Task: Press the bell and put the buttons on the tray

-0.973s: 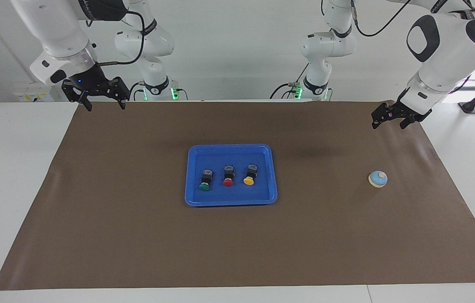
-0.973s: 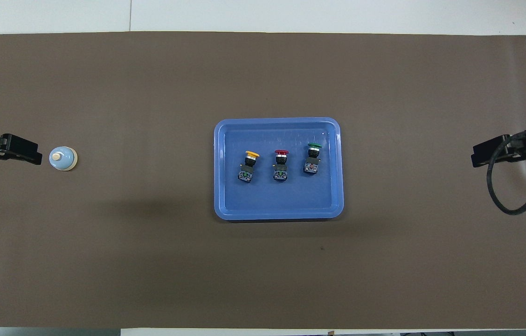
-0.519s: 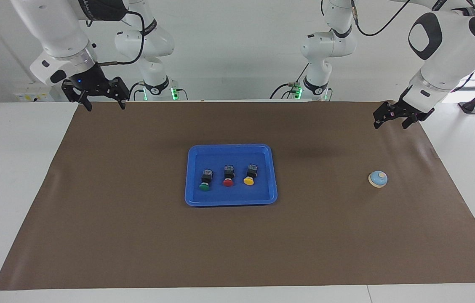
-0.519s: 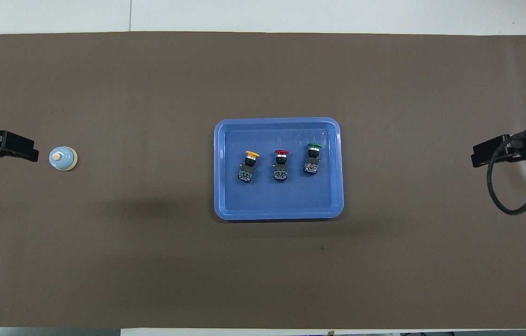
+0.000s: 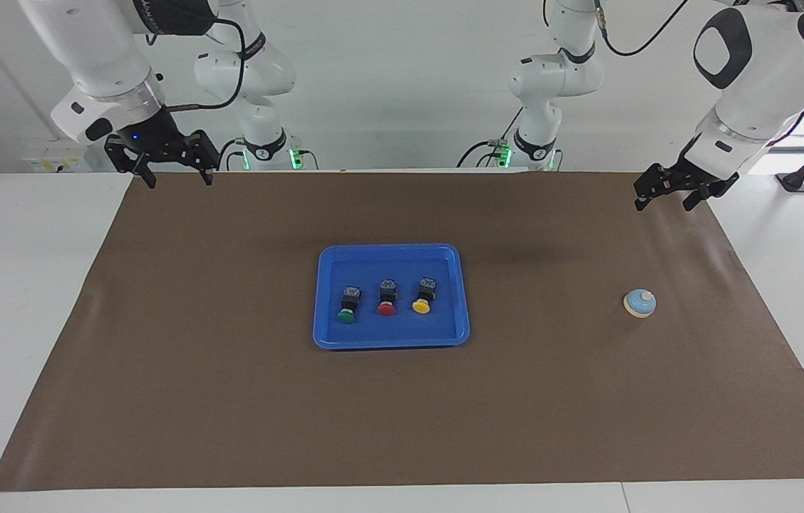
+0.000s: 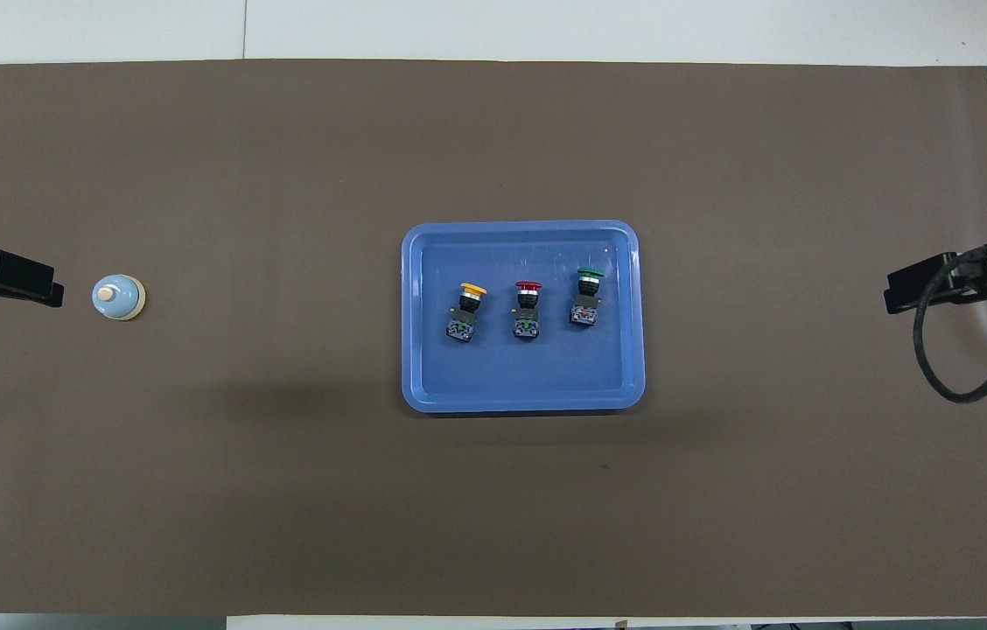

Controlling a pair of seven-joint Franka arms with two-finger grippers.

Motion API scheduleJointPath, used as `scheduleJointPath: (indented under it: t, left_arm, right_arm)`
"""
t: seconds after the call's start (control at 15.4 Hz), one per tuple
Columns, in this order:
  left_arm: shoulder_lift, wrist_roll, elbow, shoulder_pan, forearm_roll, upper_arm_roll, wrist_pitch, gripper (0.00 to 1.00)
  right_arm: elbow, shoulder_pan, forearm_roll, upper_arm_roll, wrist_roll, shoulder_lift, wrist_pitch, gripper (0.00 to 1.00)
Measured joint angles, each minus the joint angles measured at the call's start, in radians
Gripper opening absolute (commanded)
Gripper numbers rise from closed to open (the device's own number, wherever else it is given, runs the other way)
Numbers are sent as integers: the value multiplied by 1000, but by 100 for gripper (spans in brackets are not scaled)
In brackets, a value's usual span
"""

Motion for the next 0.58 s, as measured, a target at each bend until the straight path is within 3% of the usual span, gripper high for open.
scheduleJointPath:
  t: [0.58]
  left_arm:
    - [-1, -1, 0, -11, 0, 0, 0, 100]
  right_arm:
    - [0, 0, 0, 0, 0, 0, 0, 100]
